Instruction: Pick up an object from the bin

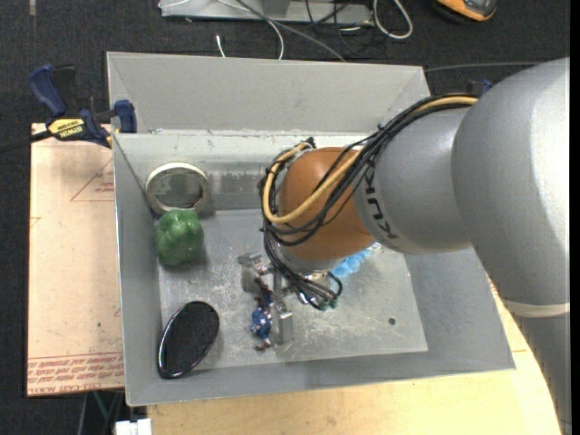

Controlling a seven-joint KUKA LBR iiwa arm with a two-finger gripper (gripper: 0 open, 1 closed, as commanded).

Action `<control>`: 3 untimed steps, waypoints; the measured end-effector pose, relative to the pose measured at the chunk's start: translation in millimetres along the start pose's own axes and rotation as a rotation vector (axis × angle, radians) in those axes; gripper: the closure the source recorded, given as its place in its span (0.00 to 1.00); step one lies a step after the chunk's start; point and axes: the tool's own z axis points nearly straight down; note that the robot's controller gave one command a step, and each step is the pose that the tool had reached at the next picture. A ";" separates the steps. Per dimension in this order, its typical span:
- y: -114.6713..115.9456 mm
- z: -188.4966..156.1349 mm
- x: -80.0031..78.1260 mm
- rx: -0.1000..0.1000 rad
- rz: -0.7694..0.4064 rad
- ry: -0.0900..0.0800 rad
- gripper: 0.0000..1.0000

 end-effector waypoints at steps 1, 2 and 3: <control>14.2 -66.2 14.9 0.002 -0.221 -0.006 0.00; 5.8 -28.5 31.6 -0.002 -0.412 0.005 0.00; -15.3 -0.5 21.2 0.001 -0.615 -0.008 0.00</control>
Offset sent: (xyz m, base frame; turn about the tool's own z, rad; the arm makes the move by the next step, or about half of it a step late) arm -0.0309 -0.0054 0.0303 -0.4161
